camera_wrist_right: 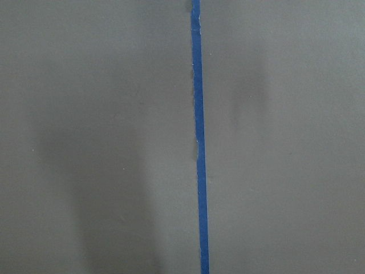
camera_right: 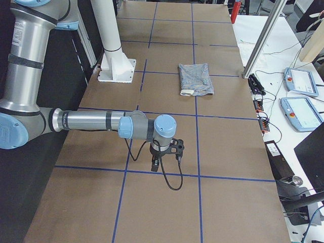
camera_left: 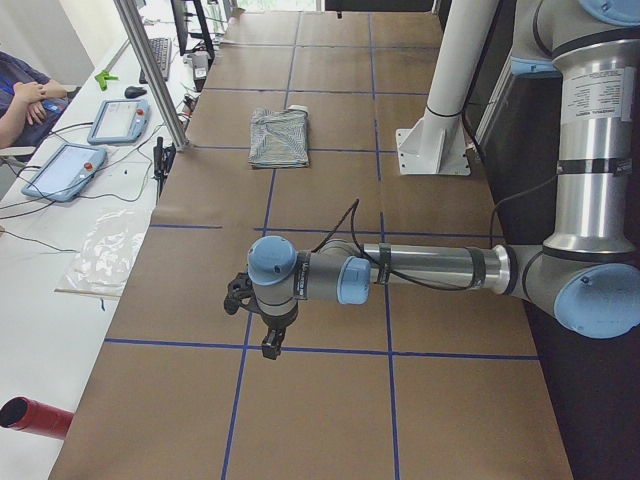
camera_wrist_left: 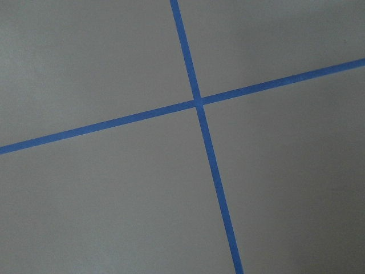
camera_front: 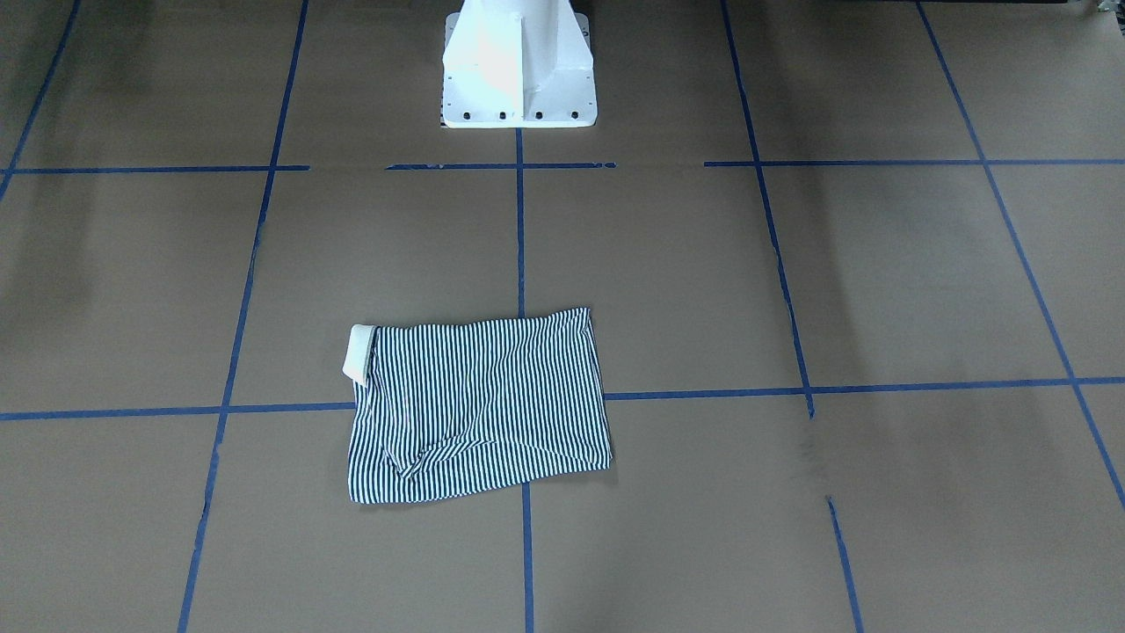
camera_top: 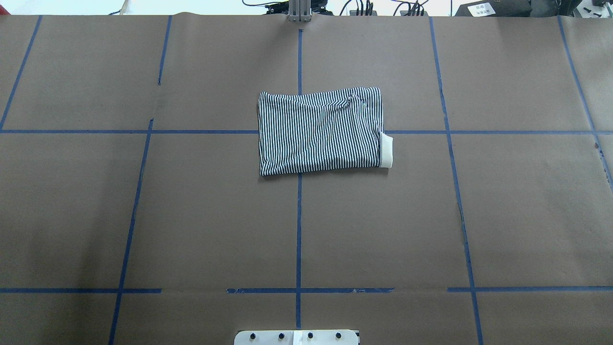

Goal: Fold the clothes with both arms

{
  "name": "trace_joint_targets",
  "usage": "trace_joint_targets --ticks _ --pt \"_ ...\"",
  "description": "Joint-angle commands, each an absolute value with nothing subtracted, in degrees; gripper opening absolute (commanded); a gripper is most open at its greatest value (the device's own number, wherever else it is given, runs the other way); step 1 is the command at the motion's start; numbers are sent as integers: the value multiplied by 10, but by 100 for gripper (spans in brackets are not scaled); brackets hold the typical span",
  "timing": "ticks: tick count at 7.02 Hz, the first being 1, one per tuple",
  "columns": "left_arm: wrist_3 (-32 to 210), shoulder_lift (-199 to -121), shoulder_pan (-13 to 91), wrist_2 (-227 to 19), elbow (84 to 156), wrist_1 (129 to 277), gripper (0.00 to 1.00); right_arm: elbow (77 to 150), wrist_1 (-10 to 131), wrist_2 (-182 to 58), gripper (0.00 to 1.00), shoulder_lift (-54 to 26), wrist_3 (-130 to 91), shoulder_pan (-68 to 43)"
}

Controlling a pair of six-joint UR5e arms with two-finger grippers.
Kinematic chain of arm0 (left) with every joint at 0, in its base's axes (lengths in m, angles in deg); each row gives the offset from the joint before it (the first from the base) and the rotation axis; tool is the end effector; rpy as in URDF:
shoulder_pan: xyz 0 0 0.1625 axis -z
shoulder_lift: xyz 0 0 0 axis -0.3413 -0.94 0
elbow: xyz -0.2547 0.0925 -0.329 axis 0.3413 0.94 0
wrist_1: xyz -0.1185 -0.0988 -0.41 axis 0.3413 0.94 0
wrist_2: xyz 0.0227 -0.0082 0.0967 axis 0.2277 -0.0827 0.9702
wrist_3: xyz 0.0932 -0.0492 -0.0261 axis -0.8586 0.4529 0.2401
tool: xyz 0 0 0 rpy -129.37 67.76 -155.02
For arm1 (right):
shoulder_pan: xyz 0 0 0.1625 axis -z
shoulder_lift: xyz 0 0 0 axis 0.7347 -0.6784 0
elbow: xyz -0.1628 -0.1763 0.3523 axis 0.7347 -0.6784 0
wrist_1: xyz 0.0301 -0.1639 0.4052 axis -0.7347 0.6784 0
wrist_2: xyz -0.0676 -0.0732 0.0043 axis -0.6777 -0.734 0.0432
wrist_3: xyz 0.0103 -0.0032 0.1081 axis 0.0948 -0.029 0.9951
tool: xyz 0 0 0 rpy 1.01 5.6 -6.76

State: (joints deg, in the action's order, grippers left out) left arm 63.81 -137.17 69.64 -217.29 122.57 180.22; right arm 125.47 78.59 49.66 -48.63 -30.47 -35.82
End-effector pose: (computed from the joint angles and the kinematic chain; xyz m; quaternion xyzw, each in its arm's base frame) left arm -0.0531 -0.4975 0.6544 0.0657 0.3774 0.1013 0.9181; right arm 0.0080 -0.4093 0.6549 -0.0750 -0.3727 0.0031 0.9249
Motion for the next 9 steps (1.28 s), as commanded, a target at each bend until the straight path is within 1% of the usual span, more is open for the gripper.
trace_joint_targets --ticks 1,3,9 --pt "637 -1379 698 -2171 1224 1800 100 1255 786 497 100 -482 -304 -361" --pt "635 -1371 700 -2170 1219 1800 100 1258 781 497 100 -480 -304 -379" --pt "633 -1367 698 -2153 1222 1801 100 1255 767 496 100 -482 -304 -380"
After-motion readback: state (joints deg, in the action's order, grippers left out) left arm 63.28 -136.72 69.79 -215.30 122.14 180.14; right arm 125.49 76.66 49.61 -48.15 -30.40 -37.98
